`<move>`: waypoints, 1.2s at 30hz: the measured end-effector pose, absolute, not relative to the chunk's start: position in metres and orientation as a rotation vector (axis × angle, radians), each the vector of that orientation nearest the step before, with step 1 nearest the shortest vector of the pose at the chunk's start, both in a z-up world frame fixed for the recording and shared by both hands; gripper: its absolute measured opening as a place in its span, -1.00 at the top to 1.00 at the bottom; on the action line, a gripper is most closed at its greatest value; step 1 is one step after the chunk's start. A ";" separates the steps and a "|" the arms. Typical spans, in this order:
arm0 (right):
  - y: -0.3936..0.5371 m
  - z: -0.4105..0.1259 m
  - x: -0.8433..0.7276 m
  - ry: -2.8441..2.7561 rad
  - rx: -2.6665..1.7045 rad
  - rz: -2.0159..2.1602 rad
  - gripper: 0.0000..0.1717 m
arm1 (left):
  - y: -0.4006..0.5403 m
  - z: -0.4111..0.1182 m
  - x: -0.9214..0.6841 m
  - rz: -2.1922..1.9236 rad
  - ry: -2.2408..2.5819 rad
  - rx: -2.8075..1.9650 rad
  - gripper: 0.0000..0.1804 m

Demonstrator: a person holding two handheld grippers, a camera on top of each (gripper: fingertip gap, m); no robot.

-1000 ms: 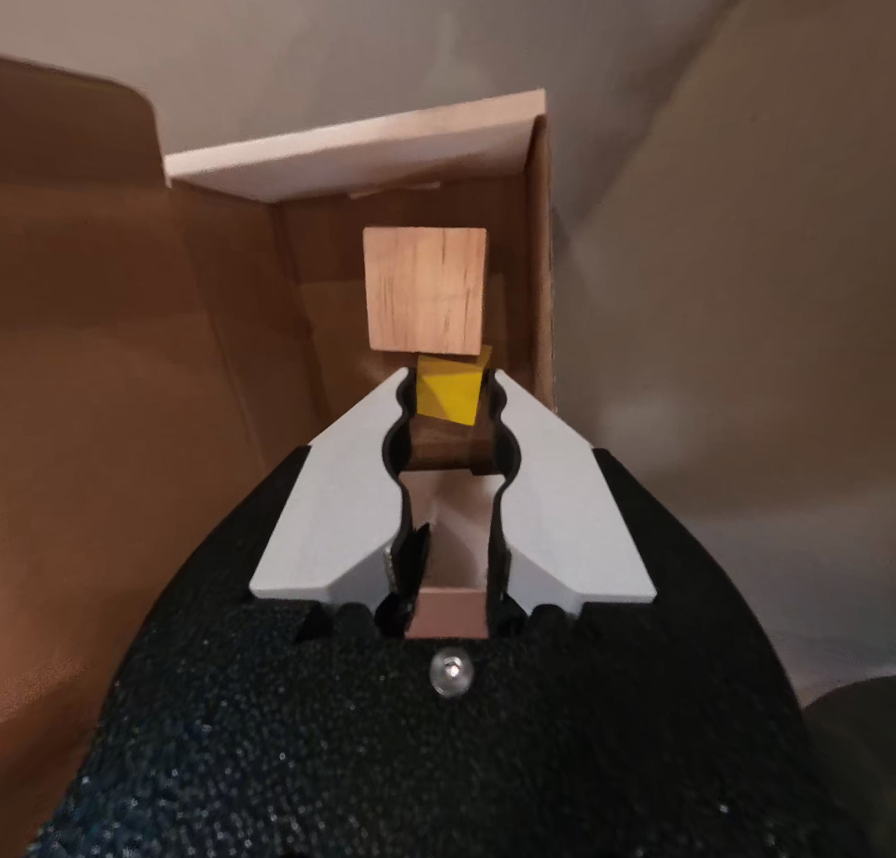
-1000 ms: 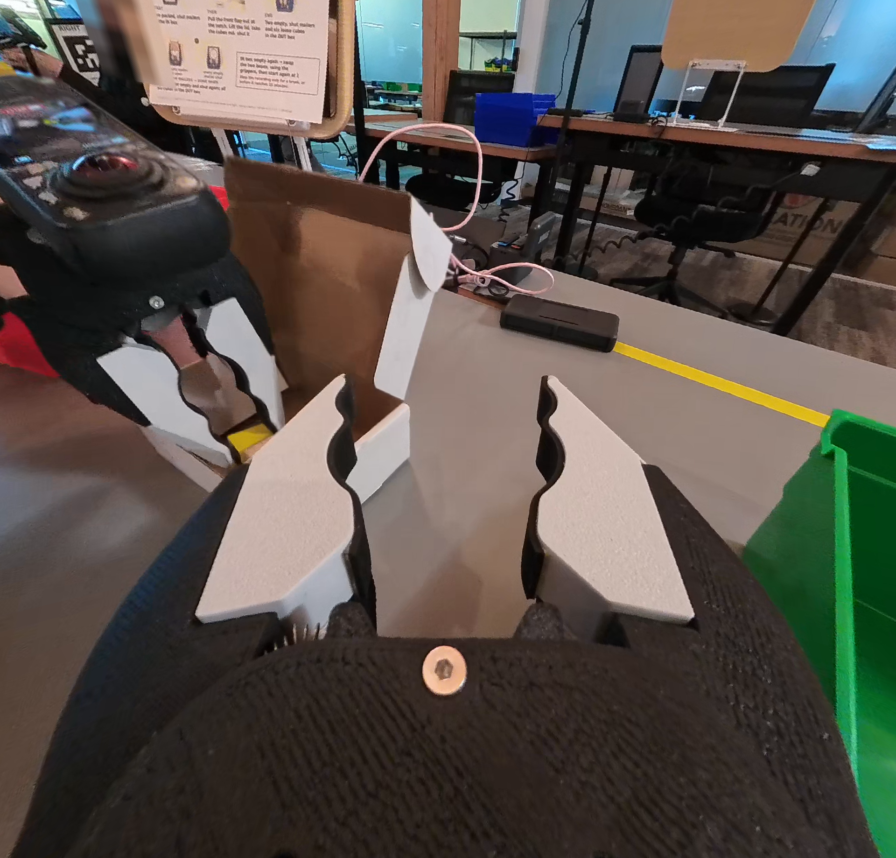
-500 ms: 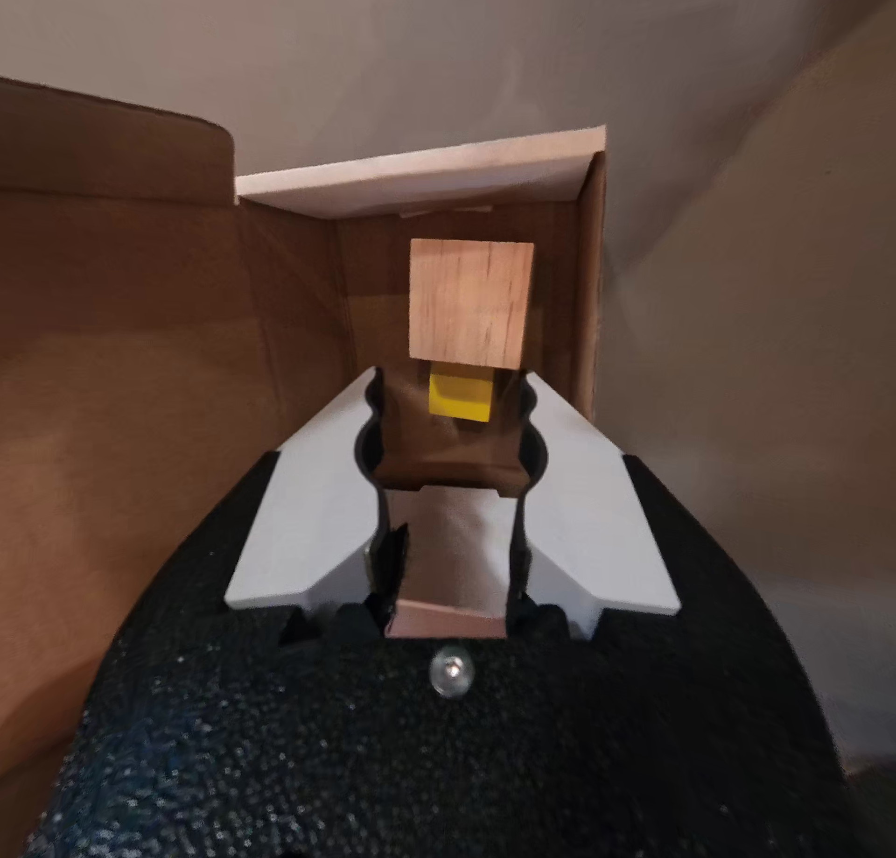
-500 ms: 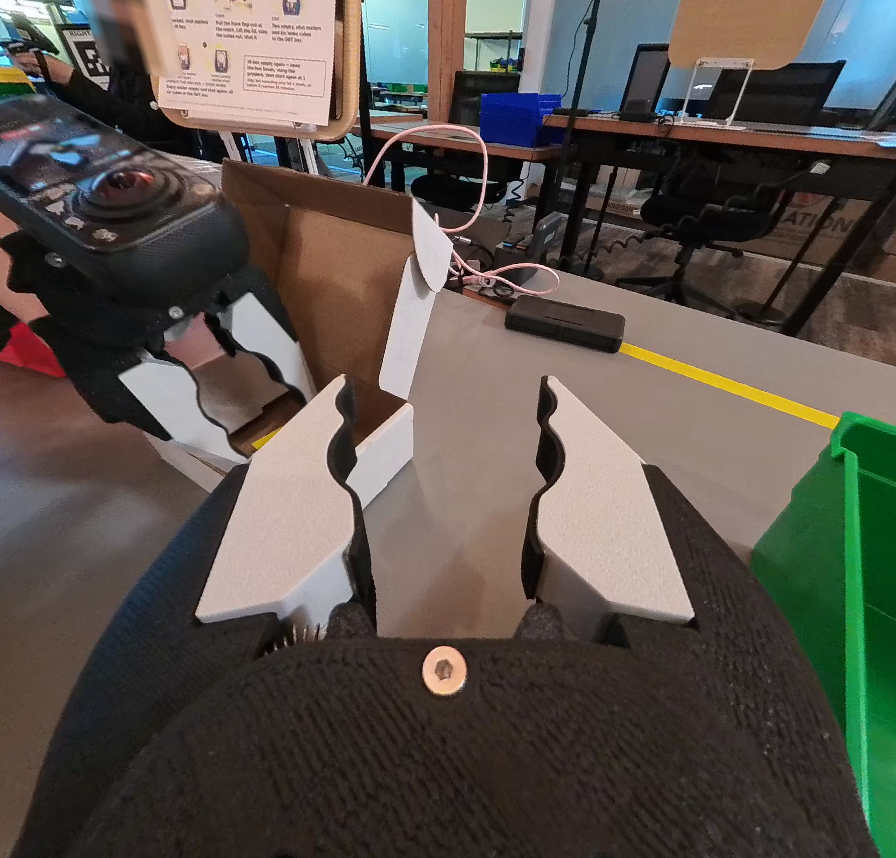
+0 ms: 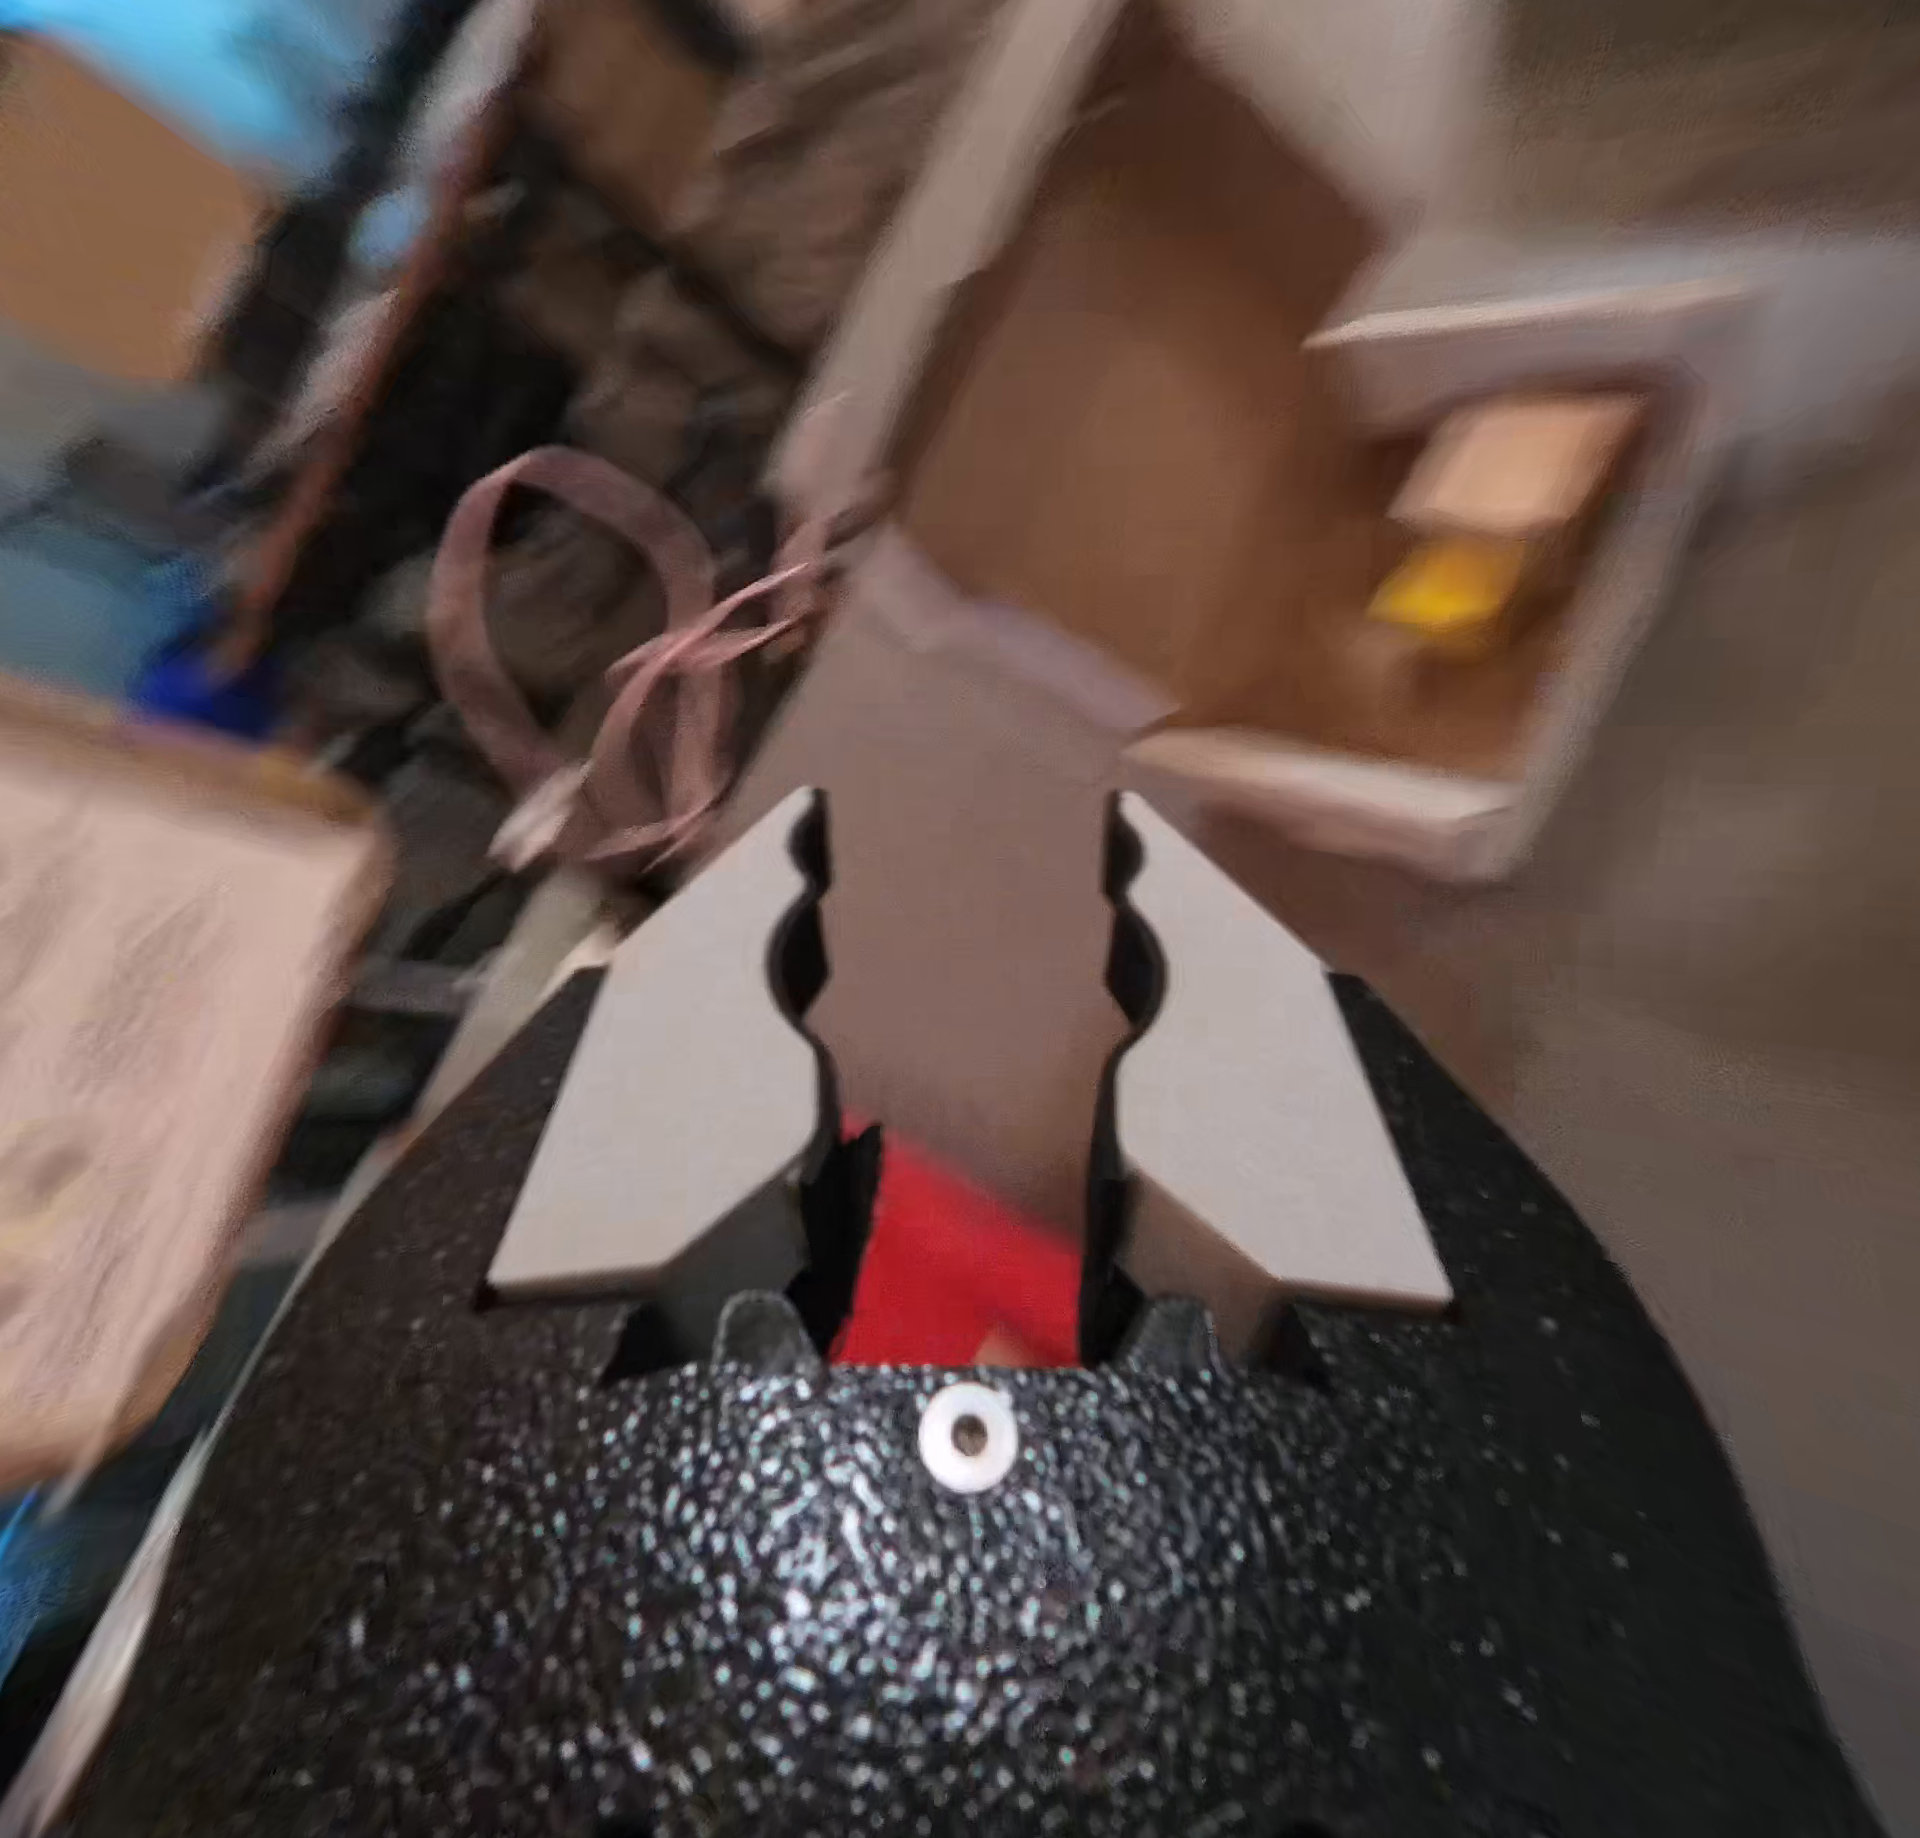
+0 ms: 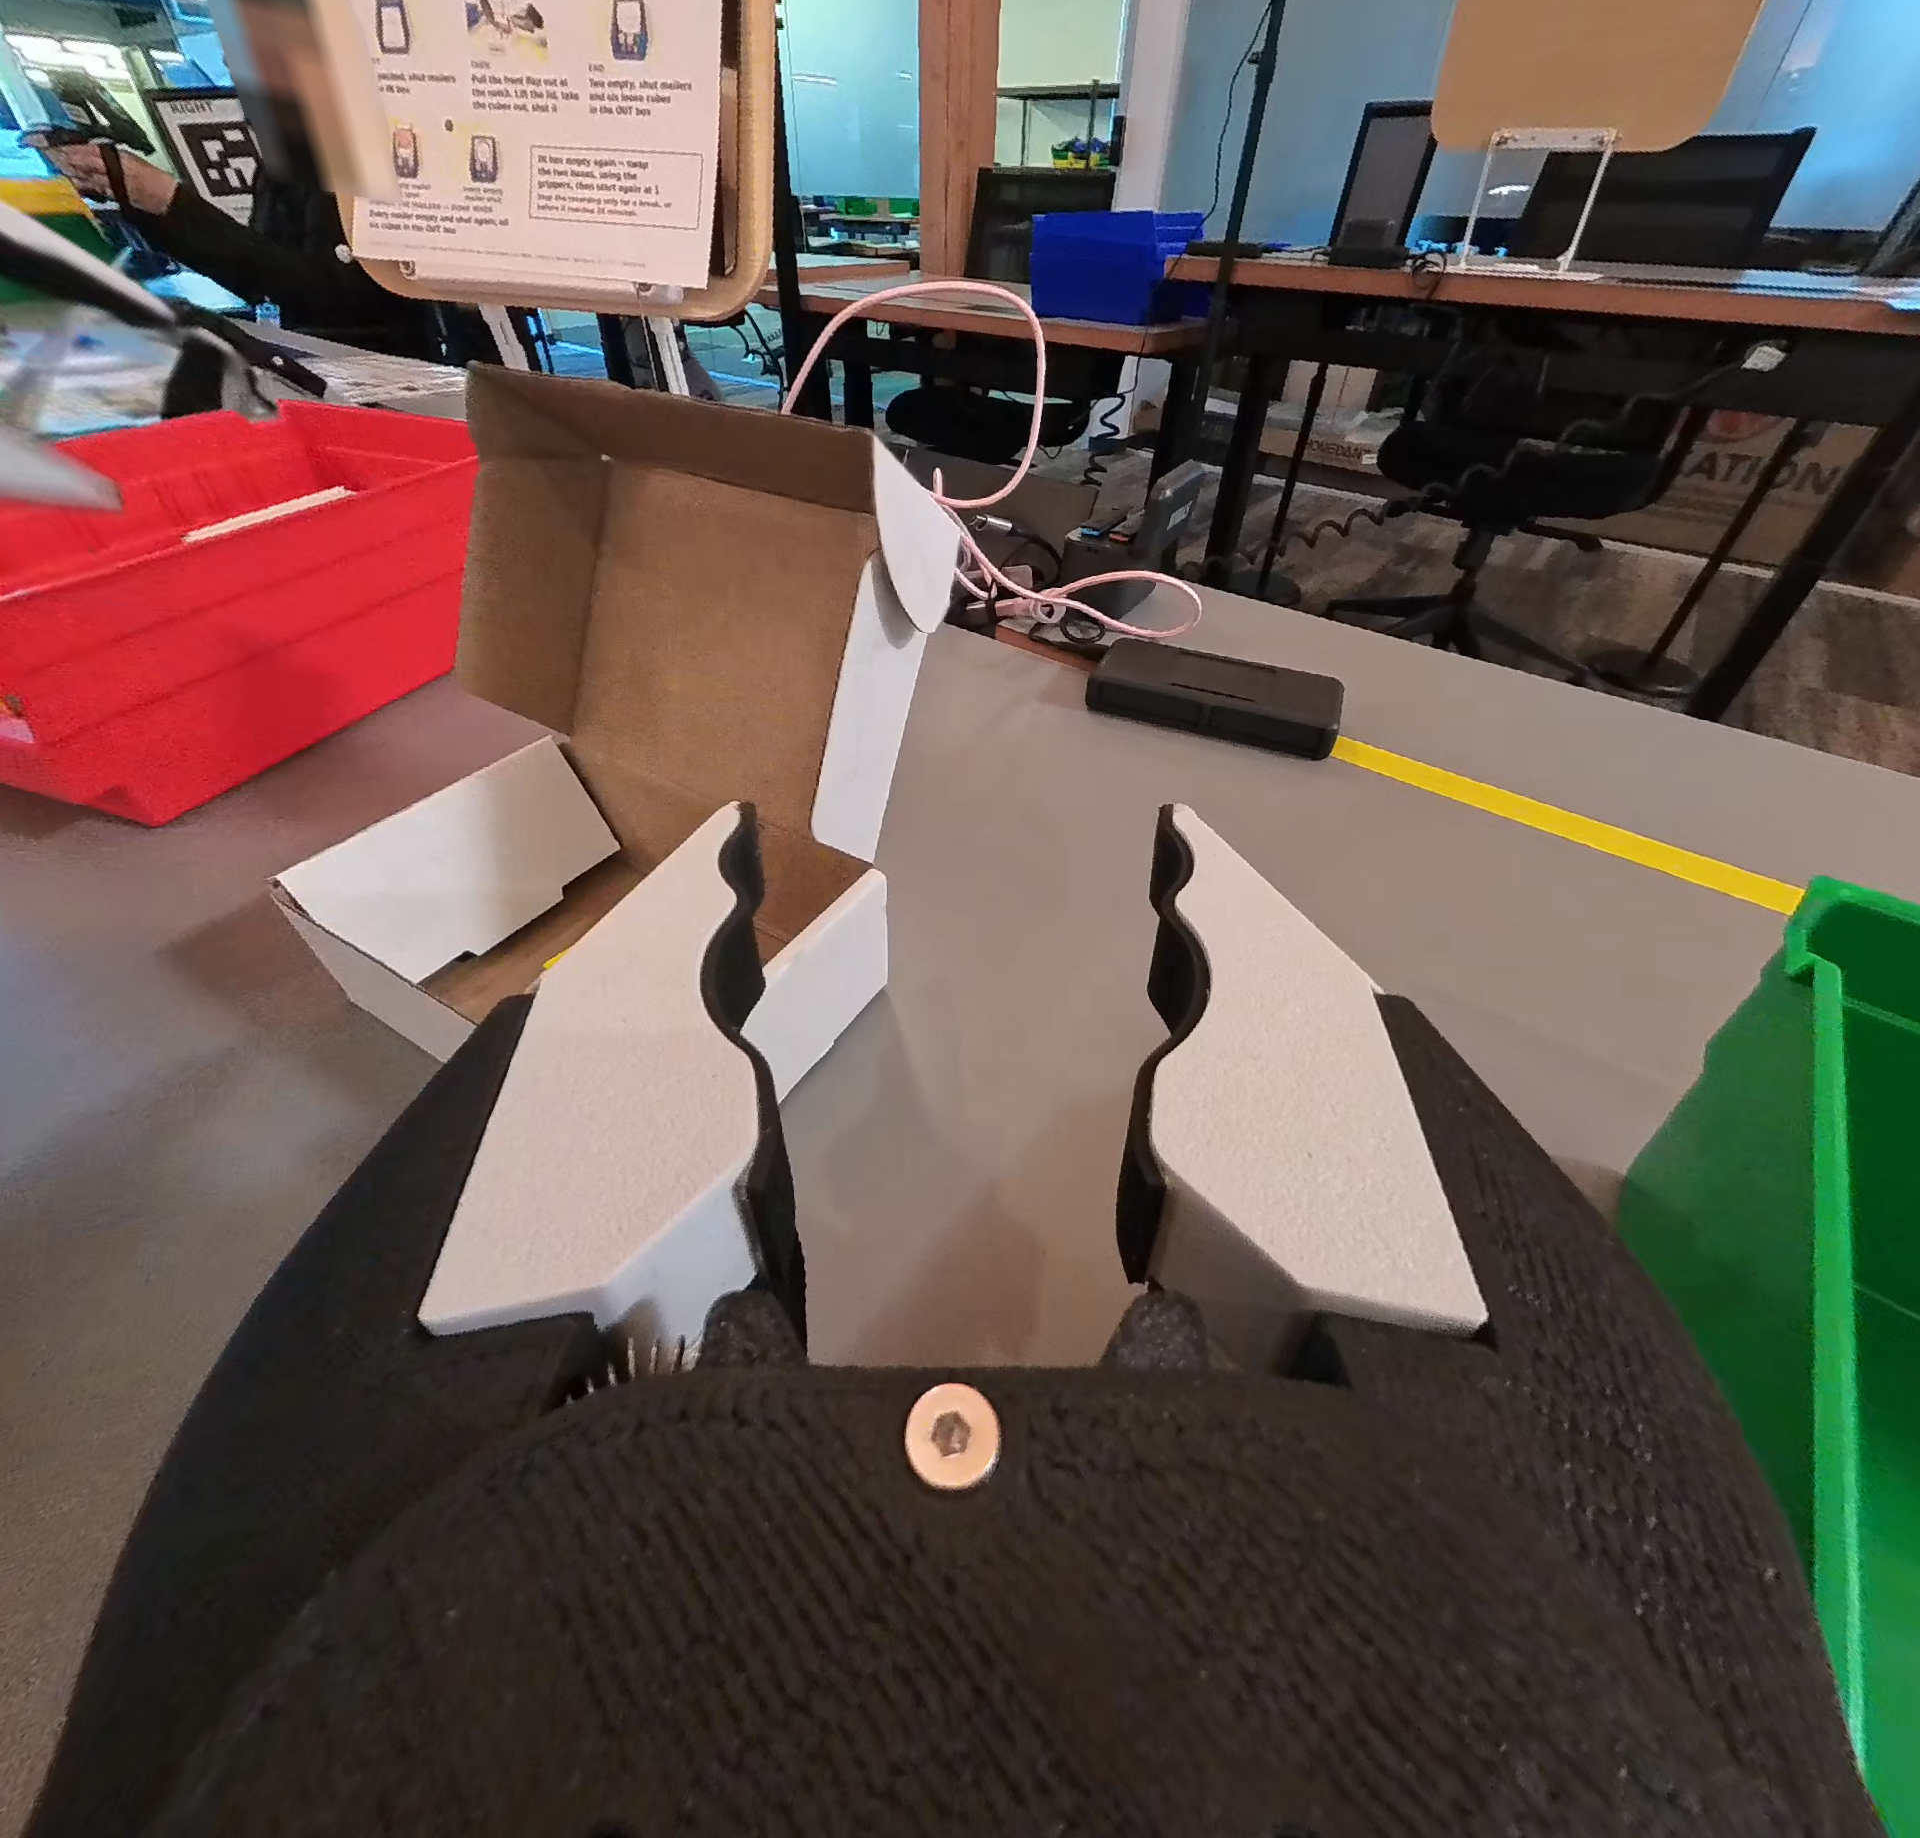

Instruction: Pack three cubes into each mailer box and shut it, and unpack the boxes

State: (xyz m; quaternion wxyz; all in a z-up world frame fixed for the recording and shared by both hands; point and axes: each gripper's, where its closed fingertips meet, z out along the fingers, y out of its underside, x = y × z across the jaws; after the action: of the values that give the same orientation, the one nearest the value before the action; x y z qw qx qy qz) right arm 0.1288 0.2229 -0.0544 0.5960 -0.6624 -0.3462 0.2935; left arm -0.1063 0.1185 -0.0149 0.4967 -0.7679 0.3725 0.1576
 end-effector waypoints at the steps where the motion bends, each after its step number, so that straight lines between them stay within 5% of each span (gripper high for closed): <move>1: 0.223 -0.054 0.129 -0.802 -1.539 0.684 0.13 | 0.116 0.000 -0.152 0.520 0.740 -1.847 0.60; 3: 0.223 -0.055 0.129 -0.798 -1.541 0.690 0.13 | 0.097 0.000 -0.214 0.558 0.579 -1.927 0.67; 13: 0.224 -0.058 0.127 -0.806 -1.551 0.683 0.13 | 0.026 -0.133 -0.356 0.417 0.778 -2.773 0.24; 23: 0.223 -0.057 0.126 -0.805 -1.548 0.696 0.13 | 0.026 -0.166 -0.362 0.336 0.989 -2.920 0.41; 29: 0.223 -0.056 0.126 -0.803 -1.547 0.702 0.13 | 0.025 -0.179 -0.360 0.329 1.034 -2.941 0.76; 36: 0.223 -0.056 0.125 -0.800 -1.547 0.709 0.14 | 0.047 -0.145 -0.332 0.474 1.074 -2.775 0.78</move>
State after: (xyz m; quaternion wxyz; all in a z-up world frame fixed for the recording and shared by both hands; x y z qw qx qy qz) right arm 0.1248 0.2225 -0.0561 0.5897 -0.6644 -0.3435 0.3045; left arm -0.3321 0.0473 -0.1453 0.0643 -0.9191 0.3556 0.1570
